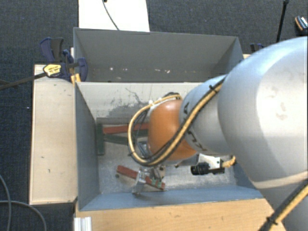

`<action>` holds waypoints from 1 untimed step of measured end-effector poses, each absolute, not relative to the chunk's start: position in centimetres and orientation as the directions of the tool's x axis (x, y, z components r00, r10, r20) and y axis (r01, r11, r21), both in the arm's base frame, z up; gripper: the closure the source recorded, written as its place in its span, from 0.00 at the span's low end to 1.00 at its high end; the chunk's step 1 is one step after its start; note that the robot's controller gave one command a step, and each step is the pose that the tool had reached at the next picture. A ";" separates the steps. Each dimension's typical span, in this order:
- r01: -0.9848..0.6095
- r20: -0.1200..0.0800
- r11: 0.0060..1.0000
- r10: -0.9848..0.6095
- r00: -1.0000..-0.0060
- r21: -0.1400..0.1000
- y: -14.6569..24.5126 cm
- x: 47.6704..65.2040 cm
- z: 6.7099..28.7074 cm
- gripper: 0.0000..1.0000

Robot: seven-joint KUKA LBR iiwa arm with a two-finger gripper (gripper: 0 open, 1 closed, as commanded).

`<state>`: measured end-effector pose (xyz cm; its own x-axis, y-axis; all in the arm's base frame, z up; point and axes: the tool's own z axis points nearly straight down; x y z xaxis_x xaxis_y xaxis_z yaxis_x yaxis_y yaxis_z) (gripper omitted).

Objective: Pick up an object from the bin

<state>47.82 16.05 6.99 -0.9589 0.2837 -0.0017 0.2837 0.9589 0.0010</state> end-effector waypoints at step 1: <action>0.287 -0.003 0.958 0.287 -0.958 0.002 16.0 47.9 7.0 0.00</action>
Offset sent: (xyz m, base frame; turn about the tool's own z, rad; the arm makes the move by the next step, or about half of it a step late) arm 0.0000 0.0000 0.0000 0.0000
